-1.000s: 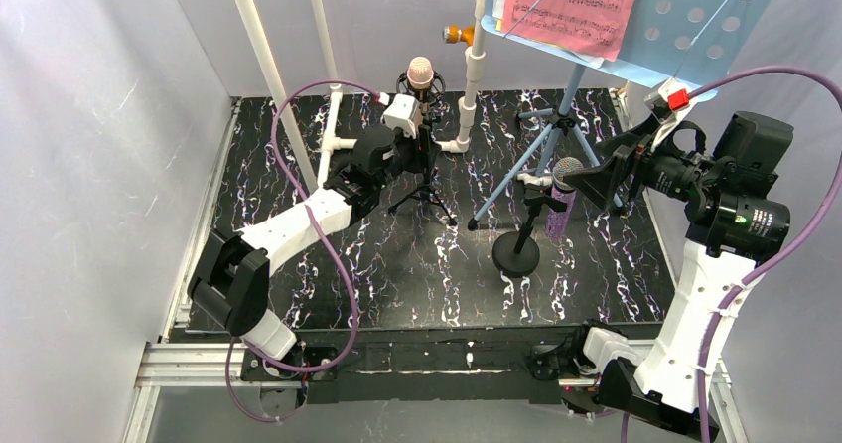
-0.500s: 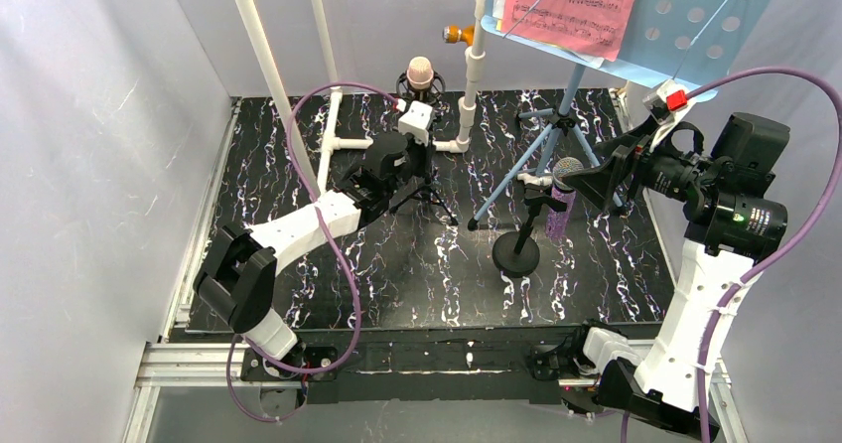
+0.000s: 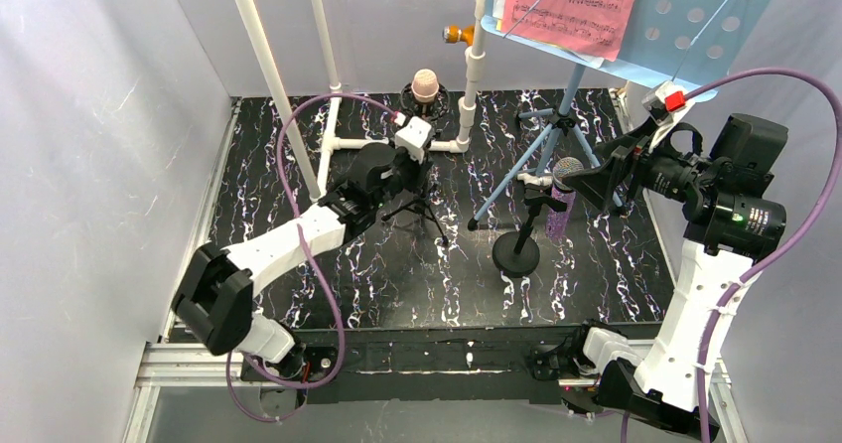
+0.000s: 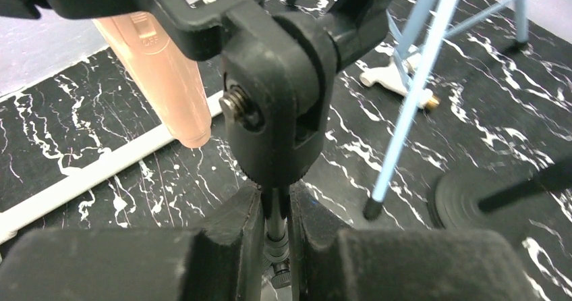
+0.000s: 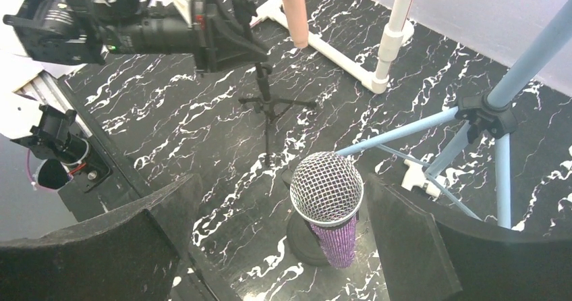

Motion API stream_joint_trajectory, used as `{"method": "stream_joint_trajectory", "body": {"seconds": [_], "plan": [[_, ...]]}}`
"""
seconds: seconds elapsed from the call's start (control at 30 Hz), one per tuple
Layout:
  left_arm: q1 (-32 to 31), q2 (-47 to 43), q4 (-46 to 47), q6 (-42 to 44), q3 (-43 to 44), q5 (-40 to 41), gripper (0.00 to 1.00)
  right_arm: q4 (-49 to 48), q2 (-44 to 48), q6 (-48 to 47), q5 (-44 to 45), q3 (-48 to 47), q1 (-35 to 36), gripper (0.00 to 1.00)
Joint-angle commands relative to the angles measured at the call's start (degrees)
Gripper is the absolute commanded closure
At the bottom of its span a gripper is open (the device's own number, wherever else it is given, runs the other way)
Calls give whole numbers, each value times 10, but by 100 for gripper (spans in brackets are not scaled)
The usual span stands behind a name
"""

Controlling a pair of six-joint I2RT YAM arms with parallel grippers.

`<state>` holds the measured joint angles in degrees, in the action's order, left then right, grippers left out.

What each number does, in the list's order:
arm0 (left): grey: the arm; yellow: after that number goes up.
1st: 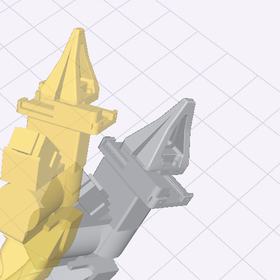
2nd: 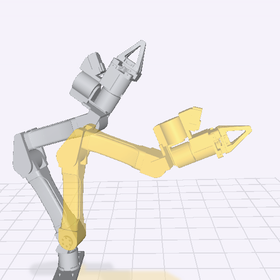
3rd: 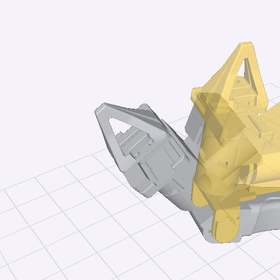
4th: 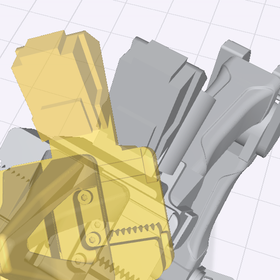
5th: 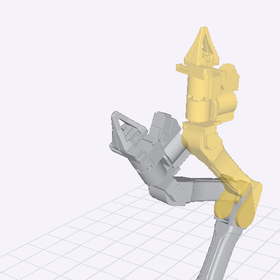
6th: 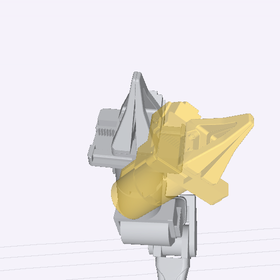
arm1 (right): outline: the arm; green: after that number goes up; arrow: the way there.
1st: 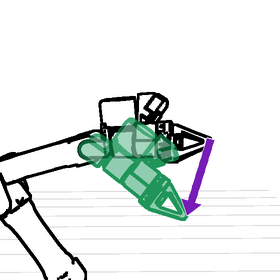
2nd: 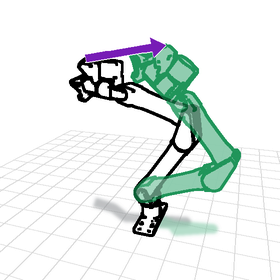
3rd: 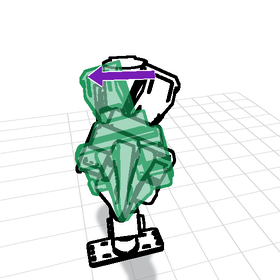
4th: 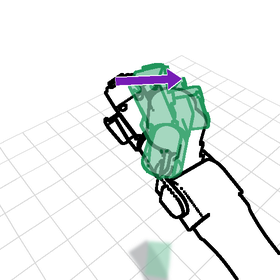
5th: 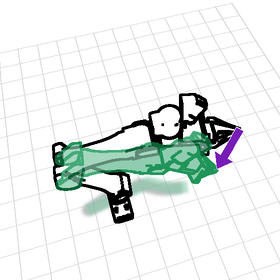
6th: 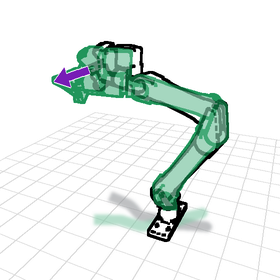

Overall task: Pack up the instrument practice props
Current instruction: Move the microphone stand with the microphone to the center of the board.

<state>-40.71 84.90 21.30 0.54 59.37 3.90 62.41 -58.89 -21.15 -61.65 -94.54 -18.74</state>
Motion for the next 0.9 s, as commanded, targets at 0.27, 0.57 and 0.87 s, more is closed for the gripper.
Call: {"method": "stream_joint_trajectory", "body": {"seconds": [0.27, 0.57, 0.87], "plan": [[19, -212, 11, 54, -105, -233, 100, -15, 2, -13, -2, 28, -3, 0], [30, -264, -1, 17, -143, -410, 100, -13, 2, -21, -16, 38, -3, 0], [29, -276, -4, -2, -159, -334, 100, -12, 3, -27, -27, 49, -3, 0]]}}
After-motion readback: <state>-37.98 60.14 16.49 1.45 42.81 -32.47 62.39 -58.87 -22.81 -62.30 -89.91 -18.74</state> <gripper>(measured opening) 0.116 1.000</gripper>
